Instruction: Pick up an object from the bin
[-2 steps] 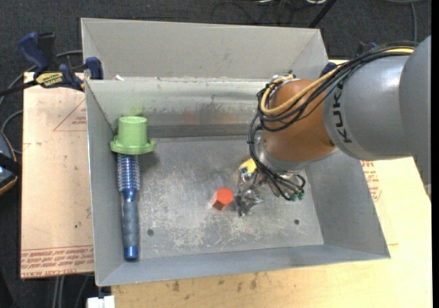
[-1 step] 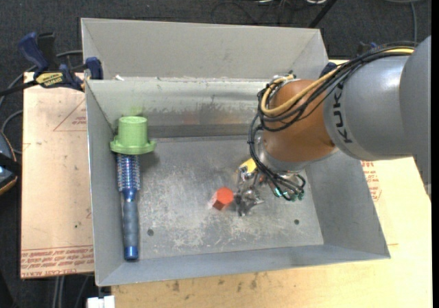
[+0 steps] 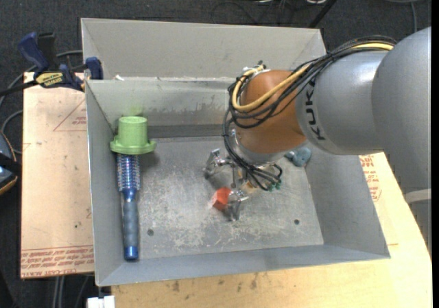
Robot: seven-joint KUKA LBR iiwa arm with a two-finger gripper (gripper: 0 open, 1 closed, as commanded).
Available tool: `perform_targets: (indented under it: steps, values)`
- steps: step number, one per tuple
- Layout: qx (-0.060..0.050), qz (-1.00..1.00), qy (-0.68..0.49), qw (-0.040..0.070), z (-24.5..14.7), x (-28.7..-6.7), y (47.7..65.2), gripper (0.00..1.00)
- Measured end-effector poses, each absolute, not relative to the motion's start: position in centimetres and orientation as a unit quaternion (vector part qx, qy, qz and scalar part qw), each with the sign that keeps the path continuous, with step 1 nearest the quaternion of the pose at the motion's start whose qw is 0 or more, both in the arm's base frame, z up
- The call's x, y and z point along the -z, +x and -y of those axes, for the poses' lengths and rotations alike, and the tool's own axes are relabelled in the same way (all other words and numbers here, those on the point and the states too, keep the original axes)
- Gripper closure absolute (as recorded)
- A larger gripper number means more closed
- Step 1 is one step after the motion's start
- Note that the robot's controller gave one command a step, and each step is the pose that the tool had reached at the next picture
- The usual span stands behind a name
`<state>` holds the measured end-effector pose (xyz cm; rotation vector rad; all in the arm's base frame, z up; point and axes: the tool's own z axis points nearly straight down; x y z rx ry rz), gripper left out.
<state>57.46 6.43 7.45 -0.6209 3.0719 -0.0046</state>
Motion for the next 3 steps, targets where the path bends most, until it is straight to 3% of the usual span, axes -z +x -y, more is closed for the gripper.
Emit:
perform_targets:
  steps: [1, 2, 3]
  values:
    - [0.000, -0.981, -0.196, 0.004, -6.5, -7.7, 57.5, 1.00]
    - [0.000, -0.980, -0.200, 0.006, -6.1, -19.6, 59.0, 1.00]
    - [0.001, -0.944, -0.331, 0.004, -3.0, -28.5, 61.9, 1.00]
